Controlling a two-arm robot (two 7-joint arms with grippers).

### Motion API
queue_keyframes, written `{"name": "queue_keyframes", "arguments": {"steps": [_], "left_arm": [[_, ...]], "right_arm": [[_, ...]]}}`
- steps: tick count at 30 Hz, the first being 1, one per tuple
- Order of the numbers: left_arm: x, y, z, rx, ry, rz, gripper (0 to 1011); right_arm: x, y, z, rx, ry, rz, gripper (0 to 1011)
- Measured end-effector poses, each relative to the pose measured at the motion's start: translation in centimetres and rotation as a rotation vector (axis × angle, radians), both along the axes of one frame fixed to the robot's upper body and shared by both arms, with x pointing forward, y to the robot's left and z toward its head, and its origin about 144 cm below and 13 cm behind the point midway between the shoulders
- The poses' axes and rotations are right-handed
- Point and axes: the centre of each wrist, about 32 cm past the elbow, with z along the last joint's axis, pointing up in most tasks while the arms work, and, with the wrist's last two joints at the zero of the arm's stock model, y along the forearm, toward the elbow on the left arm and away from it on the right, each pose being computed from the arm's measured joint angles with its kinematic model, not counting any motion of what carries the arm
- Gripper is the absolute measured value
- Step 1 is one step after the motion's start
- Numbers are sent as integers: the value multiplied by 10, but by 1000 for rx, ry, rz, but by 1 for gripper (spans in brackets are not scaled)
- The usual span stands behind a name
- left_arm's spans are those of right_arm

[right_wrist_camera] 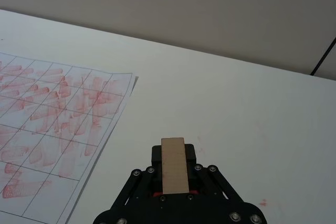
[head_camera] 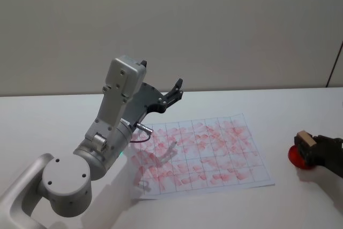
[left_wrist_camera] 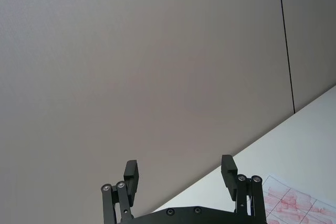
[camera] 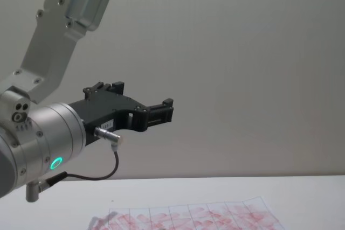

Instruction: Use the one hand to pick up the stamp and affix it onto the A4 paper.

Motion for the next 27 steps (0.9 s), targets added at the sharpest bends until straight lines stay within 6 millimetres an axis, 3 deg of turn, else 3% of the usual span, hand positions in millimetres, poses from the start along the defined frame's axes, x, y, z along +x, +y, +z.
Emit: {"name": "queue_keyframes", "arguments": {"steps": [7,11,15,27], "left_arm": [[0,0,0,0,0,0,1001],[0,0,0,0,0,0,1001],[0,0,0,0,0,0,1001],[0,0,0,0,0,0,1001]], "right_arm": [[1,2,-2,-5,16,4,221],[2,3,-3,-7,20,5,276],[2,3,-4,-9,24,6,443],[3,4,-5,-11,30,7,800]]}}
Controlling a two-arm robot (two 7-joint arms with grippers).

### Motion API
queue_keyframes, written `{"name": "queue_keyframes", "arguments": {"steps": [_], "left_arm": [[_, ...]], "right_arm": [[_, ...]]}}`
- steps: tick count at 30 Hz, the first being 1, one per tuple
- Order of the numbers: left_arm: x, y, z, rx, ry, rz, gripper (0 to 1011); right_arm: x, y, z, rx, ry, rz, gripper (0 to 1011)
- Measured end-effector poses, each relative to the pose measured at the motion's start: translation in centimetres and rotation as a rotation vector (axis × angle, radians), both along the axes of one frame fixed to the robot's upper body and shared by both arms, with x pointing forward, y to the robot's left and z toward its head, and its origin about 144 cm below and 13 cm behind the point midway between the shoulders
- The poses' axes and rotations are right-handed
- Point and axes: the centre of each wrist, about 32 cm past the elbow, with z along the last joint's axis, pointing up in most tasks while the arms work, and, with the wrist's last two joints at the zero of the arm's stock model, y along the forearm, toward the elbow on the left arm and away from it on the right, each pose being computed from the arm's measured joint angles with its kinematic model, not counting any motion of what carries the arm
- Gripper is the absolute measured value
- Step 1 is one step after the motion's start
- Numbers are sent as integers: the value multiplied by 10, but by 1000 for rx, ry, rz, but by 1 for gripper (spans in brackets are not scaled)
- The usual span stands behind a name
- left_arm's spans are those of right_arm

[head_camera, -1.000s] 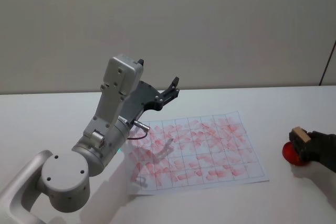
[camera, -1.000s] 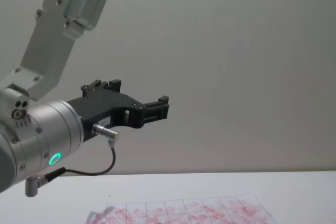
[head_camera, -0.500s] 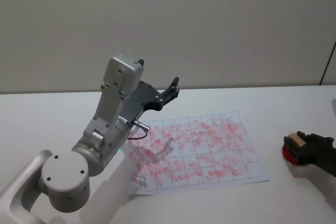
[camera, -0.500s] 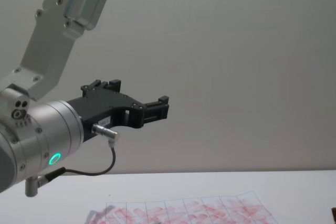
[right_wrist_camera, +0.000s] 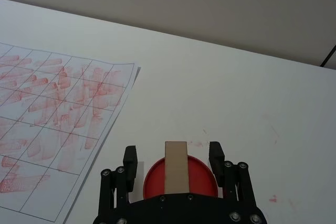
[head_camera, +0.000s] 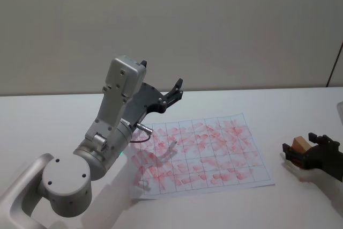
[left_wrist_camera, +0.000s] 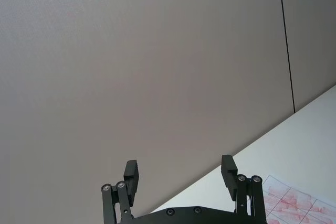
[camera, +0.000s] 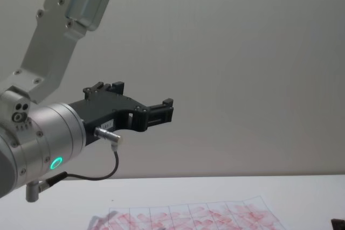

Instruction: Use the one hand to pick up the stamp and affix it onto the A4 paper.

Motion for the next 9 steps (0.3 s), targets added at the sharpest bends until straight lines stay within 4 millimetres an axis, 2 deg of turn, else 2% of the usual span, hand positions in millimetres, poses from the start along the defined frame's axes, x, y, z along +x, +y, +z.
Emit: {"name": "queue_keyframes", "arguments": {"steps": [5,9], "left_arm": [[0,0,0,0,0,0,1001],[0,0,0,0,0,0,1001]], "right_arm": [[0,0,0,0,1,1,955],[0,0,0,0,1,1,1001]]}}
